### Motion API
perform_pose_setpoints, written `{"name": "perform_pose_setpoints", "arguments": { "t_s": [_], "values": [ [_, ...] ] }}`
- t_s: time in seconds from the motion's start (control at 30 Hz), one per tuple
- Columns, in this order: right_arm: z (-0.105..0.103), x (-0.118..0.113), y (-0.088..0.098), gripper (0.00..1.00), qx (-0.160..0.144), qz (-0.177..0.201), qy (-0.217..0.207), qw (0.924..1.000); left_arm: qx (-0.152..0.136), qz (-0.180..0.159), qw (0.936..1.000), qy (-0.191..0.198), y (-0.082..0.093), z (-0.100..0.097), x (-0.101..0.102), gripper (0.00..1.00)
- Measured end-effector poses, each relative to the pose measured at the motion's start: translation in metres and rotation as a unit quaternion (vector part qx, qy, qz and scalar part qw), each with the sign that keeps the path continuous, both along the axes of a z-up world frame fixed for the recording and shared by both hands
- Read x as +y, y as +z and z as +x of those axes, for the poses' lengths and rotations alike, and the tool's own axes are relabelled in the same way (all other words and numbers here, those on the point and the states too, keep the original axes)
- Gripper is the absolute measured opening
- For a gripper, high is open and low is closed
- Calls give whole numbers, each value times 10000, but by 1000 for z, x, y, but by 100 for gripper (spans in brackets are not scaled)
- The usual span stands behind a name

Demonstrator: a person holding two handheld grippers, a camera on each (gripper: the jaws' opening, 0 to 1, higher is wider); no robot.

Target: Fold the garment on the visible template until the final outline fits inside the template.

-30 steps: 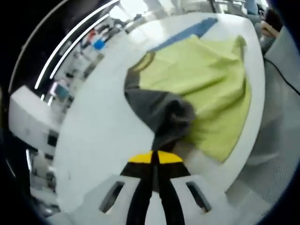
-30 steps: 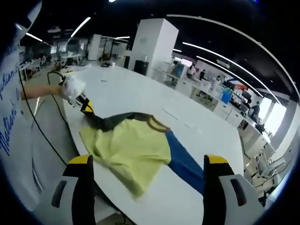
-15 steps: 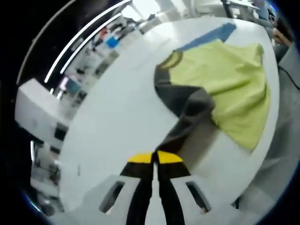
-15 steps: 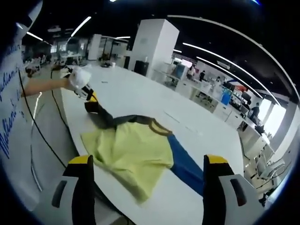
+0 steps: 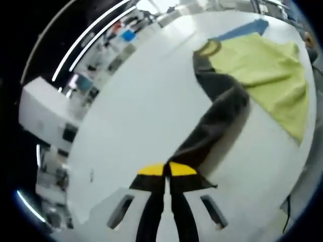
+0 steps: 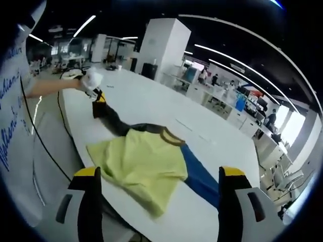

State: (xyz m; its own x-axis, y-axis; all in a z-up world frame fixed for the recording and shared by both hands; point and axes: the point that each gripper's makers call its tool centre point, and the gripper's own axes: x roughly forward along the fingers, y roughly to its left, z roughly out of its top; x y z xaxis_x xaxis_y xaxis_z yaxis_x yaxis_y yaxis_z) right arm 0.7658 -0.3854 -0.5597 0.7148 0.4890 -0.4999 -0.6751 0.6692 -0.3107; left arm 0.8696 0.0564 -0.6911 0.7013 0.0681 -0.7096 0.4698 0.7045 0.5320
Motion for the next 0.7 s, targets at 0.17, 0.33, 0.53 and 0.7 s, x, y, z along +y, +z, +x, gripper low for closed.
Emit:
{"name": "perform_pose_setpoints", "arguments": {
  "t_s": [0.17, 0.33, 0.53, 0.7],
  "values": [
    [0, 6, -1, 95, 29, -41, -21, 10000, 28, 50, 9999, 151, -4, 3, 21, 0],
    [2, 13, -1, 95, 44, -95, -31, 9999, 52, 119, 9997, 214, -8, 5, 35, 0],
    [6, 21, 1, 95, 40, -139, -34, 9999, -275, 292, 9987, 322, 13, 18, 55, 0],
    [6, 29, 4, 94, 24, -160, -20, 9999, -664, 268, 9968, 345, 35, 26, 60, 0]
  ]
}}
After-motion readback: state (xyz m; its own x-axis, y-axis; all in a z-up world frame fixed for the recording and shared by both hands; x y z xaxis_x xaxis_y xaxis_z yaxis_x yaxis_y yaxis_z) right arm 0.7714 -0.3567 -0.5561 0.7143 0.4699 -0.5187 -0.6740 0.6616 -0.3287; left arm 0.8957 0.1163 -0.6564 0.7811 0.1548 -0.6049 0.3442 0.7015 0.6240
